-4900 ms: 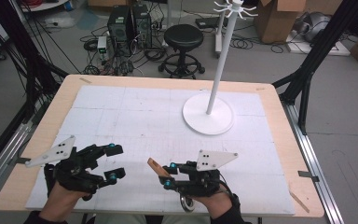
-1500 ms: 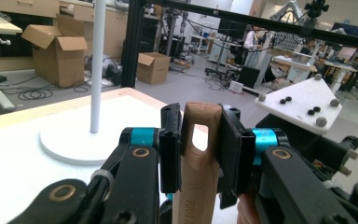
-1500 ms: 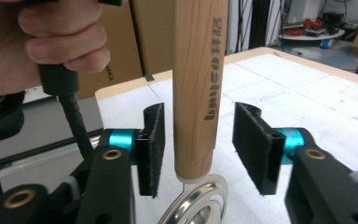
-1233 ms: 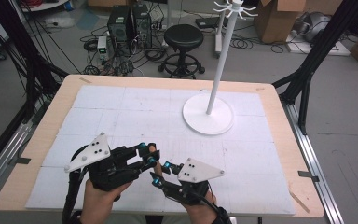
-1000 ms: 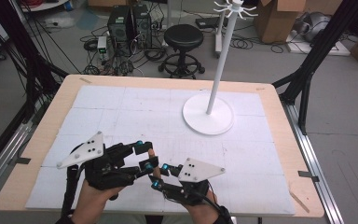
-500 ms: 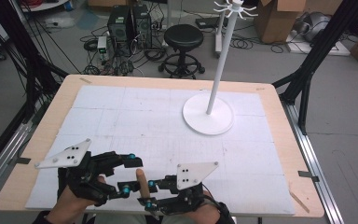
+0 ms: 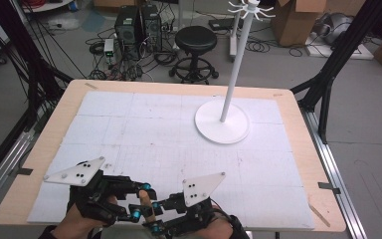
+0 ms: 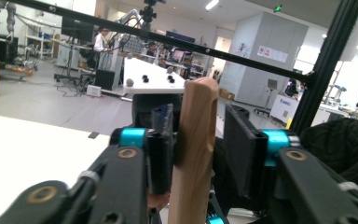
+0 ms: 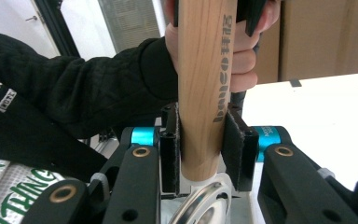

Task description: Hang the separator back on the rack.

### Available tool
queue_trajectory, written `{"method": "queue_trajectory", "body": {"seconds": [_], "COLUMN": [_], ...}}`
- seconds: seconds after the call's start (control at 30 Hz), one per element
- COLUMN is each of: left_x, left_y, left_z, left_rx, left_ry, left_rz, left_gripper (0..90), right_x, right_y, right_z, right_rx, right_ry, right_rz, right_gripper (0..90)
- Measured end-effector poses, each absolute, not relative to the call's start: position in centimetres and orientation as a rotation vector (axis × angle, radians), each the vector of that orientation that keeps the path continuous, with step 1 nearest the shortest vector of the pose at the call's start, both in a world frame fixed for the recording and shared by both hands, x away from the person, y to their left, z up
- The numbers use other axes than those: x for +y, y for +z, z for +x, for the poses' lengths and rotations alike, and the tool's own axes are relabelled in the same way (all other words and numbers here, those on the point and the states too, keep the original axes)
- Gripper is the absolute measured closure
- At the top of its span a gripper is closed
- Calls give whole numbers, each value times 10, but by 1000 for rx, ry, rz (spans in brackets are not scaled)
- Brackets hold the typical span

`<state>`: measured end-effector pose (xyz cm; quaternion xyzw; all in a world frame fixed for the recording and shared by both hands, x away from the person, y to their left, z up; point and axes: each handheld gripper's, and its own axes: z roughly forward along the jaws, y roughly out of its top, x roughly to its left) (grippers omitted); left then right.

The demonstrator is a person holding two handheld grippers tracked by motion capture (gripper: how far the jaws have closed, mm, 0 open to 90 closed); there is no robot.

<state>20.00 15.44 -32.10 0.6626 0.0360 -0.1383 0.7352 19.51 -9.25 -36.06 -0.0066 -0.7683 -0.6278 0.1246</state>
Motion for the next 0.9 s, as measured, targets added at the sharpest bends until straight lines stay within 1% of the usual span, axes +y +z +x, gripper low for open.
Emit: {"method": "queue_trajectory", "body": {"seconds": [0.1,0.27,0.37,0.4,0.47,0.5,0.63,0.7,0.77,0.9], "left_x": [155,156,155,156,157,158,162,163,162,159], "left_y": [-321,-320,-318,-317,-315,-314,-311,-310,-310,-311], "left_z": [201,200,199,199,198,198,196,195,193,192], "left_rx": [70,95,150,168,213,227,324,369,396,409], "left_ry": [-294,-273,-230,-208,-152,-137,-42,14,56,64], "left_rz": [1466,1476,1491,1499,1505,1507,1507,1514,1520,1520], "left_gripper": [719,729,732,734,736,737,737,737,736,736], "right_x": [-92,-91,-92,-92,-93,-93,-94,-94,-94,-93], "right_y": [-361,-362,-362,-362,-362,-362,-362,-361,-359,-358], "right_z": [194,195,197,197,196,196,195,195,195,194], "right_rx": [-2236,-2229,-2222,-2225,-2230,-2234,-2313,-2353,-2379,-2421], "right_ry": [-1822,-1808,-1809,-1822,-1855,-1874,-1929,-1982,-2018,-2033], "right_rz": [-10,-19,-55,-73,-123,-160,-275,-350,-404,-432], "right_gripper": [699,698,690,660,519,477,404,412,452,525]}}
